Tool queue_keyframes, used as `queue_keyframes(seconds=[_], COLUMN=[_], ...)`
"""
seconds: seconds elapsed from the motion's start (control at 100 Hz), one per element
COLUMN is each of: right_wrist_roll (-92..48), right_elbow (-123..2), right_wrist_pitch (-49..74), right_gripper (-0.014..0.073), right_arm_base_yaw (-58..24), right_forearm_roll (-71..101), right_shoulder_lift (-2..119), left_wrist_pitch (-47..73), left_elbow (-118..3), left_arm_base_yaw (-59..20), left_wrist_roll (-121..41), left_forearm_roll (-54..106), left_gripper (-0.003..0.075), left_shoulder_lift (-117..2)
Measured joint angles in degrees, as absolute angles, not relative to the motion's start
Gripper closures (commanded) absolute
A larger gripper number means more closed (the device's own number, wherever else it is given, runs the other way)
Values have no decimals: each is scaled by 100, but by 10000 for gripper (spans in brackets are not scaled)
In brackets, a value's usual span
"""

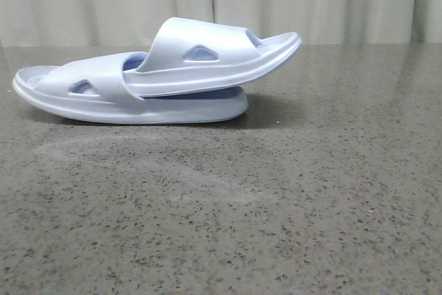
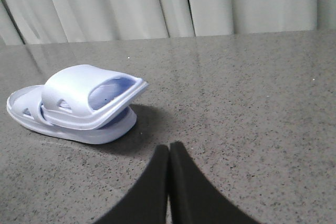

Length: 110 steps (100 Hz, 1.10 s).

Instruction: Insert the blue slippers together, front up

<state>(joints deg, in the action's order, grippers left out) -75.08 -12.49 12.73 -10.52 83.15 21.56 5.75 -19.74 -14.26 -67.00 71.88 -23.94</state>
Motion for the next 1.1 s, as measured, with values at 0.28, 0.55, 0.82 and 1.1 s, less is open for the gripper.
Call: queue_keyframes(seconds=[0.28, 0.55, 0.82, 1.1], right_wrist_roll=[-7508, -7508, -7508, -7508], right_elbow=[-1185, -1185, -1185, -1185], right_wrist_pitch=[1318, 1330, 1330, 1330], right_gripper=[673, 673, 673, 673], right_arm_base_yaw=[-1052, -1052, -1052, -1052], right_forearm_roll=[8326, 8326, 8326, 8326], right_shoulder_lift=[2127, 2127, 2127, 2127], left_wrist_pitch=[544, 544, 544, -179], left_elbow=[-1974, -1974, -1974, -1593], left_arm_base_yaw=[-1426, -1426, -1426, -1420], left_wrist_roll=[-6700, -6700, -6700, -4856], left_forearm_roll=[7383, 7389, 7396, 6546], left_gripper=[705, 705, 705, 705], left_shoulder_lift=[-2362, -2362, -2362, -2294])
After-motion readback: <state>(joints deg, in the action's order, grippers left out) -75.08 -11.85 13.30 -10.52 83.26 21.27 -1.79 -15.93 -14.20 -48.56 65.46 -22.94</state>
